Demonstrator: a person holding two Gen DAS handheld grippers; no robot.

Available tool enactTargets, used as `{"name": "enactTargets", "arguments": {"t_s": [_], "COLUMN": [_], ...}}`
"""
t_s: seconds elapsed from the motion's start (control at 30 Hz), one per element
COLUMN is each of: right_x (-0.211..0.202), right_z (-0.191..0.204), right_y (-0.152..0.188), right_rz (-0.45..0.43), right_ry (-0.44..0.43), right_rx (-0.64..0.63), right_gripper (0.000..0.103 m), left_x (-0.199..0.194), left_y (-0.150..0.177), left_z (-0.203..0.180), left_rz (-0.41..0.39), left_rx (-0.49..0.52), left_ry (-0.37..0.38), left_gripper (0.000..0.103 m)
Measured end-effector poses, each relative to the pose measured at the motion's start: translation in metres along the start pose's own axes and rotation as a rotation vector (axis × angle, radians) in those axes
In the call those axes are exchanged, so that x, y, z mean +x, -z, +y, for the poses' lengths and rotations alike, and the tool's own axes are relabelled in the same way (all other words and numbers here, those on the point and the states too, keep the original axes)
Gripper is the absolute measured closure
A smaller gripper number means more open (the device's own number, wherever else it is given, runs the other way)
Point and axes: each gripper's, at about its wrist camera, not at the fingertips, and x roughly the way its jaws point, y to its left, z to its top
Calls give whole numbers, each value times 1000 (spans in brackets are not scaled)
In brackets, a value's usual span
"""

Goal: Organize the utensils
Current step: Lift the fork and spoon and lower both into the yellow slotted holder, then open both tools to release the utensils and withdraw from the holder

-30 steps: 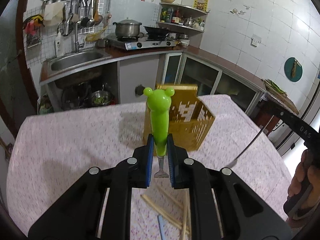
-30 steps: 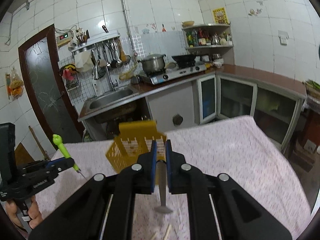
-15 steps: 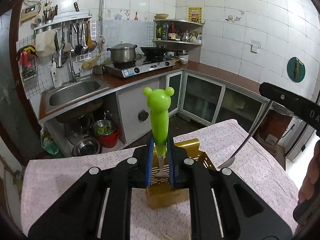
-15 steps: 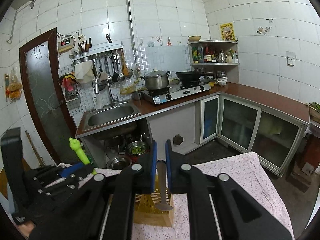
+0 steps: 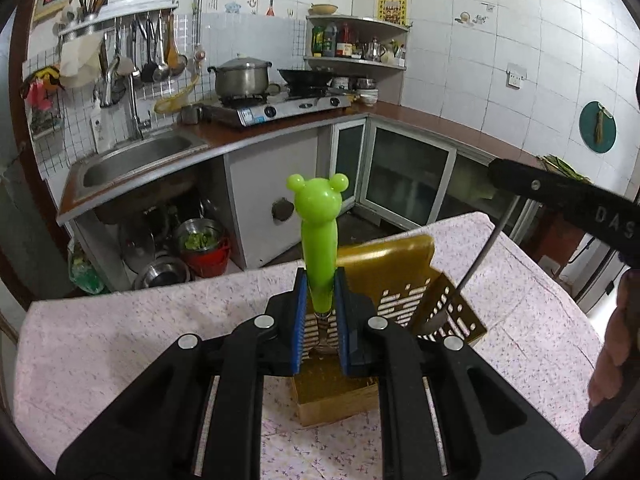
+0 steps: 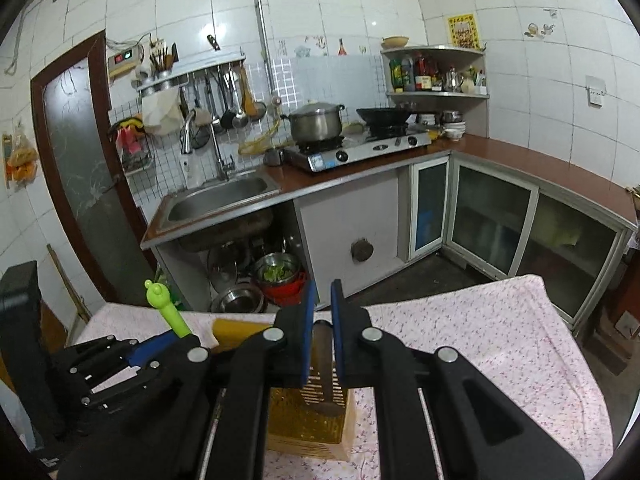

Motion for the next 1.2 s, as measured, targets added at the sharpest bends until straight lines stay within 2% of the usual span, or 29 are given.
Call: {"name": "enactTargets", "arguments": {"t_s": [0.2, 0.53, 0.87, 0.9, 0.97, 1.0, 1.07, 1.2], "right_x": [12, 23, 7, 5, -5, -10, -22, -44], "right_z": [-2, 2, 4, 3, 2, 2, 2, -2], "right_y": [30, 53, 69, 69, 70, 70, 72, 78], "right_rz": [-25, -23, -15, -14, -29, -40, -57, -68], "right_ry": [-23, -34, -40, -41, -33, -30, -15, 6], "right_rx": [-20, -41, -41, -37, -26, -26, -35, -30], "right_gripper": [94, 94, 92, 90, 58, 54, 54, 54], "left_x": [11, 22, 3, -1, -12, -19, -33, -63], "left_y": [22, 37, 44, 45, 46, 47, 48, 53], "left_z": [2, 5, 10, 11, 13, 14, 16, 20], "left_rz": [-35, -37, -50, -54, -69, -81, -102, -136], "left_rx": [-9, -47, -73, -74, -80, -82, -80, -82], "left_ry": [-2, -6, -7, -9, -17, -21, -29, -55], "left_gripper": [91, 91, 89, 85, 74, 68, 63, 45]}}
